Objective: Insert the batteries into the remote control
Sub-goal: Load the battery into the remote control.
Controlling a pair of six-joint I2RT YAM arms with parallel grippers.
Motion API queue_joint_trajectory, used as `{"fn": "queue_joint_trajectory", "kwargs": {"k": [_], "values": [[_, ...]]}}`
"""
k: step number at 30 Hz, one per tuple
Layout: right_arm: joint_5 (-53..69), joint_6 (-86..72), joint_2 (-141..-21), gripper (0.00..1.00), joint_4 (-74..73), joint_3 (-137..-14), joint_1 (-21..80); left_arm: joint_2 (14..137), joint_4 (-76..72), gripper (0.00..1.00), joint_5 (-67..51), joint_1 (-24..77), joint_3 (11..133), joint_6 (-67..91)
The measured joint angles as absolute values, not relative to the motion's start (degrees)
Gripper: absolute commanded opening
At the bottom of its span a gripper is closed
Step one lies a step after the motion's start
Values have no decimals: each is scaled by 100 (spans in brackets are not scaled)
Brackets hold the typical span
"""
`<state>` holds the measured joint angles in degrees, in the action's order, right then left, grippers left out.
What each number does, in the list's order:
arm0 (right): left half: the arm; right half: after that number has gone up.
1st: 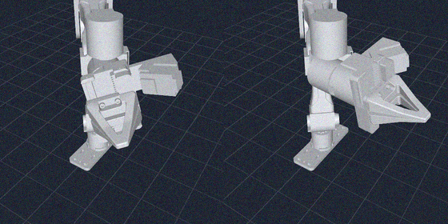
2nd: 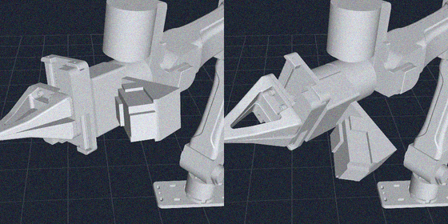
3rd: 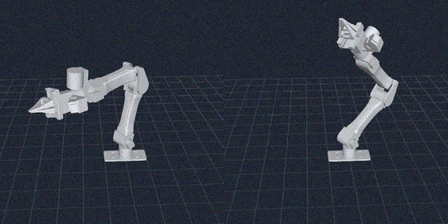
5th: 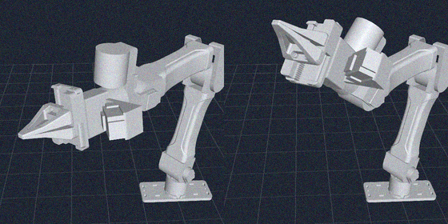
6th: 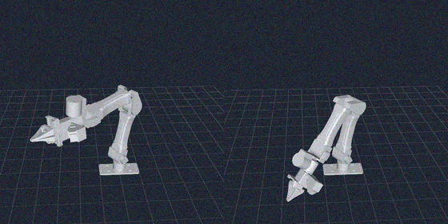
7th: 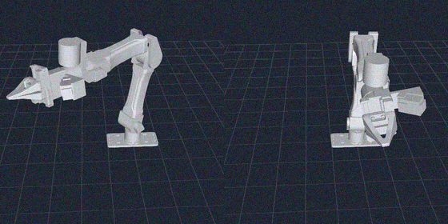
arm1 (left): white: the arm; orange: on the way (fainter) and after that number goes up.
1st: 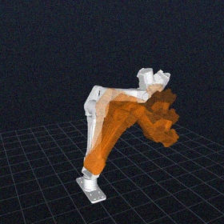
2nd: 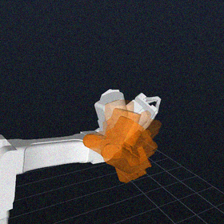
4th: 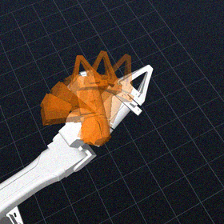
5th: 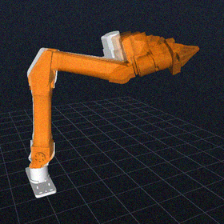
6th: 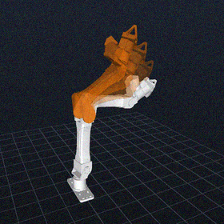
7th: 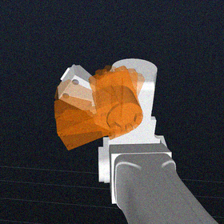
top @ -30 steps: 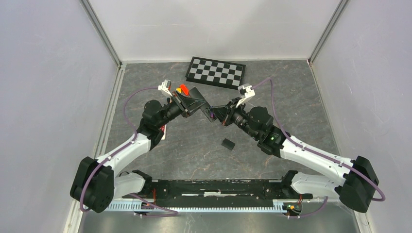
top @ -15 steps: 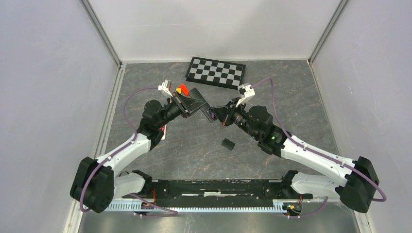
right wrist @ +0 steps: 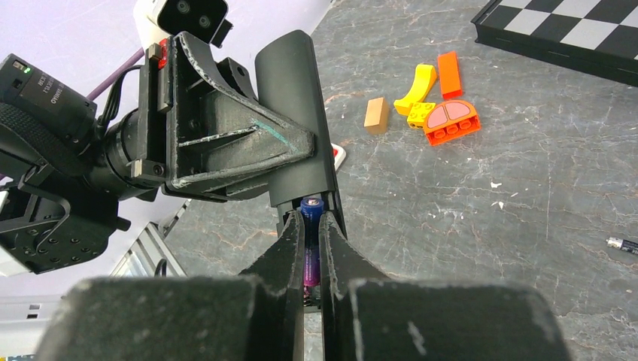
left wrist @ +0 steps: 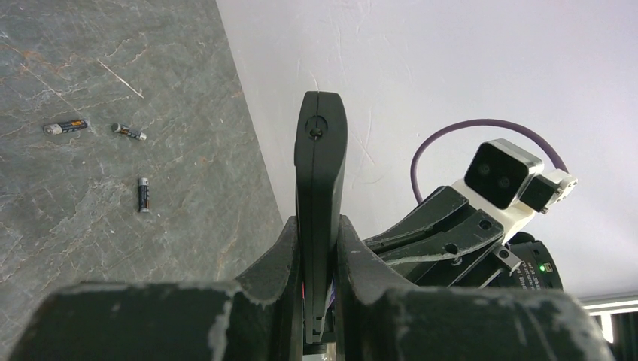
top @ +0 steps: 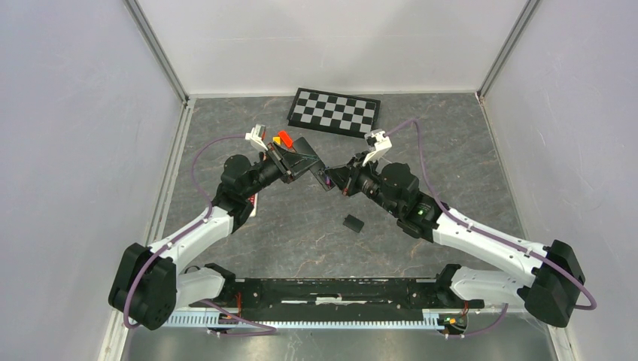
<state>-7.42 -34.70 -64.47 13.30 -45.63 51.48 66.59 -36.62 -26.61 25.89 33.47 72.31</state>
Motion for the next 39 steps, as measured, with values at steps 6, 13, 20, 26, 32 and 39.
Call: {"fn": "queue_joint_trajectory", "kwargs": {"k": [6,13,20,26,32,39], "values": [[-753,-3465,-6458,0,1369,-4552,5210,6659,-3645,2,-2663,2585,3347,7253],[-683,-3365,-6453,0,1365,-4519,5262,6659,-3573,2,-2663,2585,3347,7260],[-563,-3144,-6425,0,1162,-4521,5308,6659,-3452,2,-2735,2591,3385,7238],[-502,-3055,-6423,0,1044,-4554,5319,6659,-3326,2,-2762,2602,3413,7218],[-403,-2967,-6423,0,1133,-4506,5319,6659,-3299,2,-2770,2613,3435,7223],[-381,-2821,-6390,0,1365,-4331,5349,6659,-3216,2,-2770,2613,3454,7223]]}}
